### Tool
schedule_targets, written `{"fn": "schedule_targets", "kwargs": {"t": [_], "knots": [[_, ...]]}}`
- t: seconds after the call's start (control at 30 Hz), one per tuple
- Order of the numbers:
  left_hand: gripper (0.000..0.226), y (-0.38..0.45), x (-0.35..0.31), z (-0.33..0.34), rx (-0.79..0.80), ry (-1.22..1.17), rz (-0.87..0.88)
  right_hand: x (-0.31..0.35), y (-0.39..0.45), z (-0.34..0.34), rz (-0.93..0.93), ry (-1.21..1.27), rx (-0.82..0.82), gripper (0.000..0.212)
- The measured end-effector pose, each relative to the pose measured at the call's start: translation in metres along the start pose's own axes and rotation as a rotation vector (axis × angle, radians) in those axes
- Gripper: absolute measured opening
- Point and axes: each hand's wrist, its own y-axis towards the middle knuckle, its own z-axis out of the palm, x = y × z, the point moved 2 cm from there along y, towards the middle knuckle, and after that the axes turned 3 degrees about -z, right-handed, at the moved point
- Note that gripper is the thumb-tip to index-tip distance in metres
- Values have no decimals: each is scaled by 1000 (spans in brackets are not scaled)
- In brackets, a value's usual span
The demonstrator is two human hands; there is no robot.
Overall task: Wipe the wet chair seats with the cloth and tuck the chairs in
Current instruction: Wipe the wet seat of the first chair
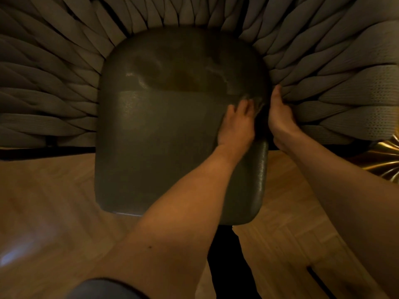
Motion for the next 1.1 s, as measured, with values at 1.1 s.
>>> {"fn": "schedule_targets", "kwargs": {"t": [1.1], "knots": [[39,-42,260,-127,-89,363,-320,35,-3,37,-163,-641,-110,105]]}}
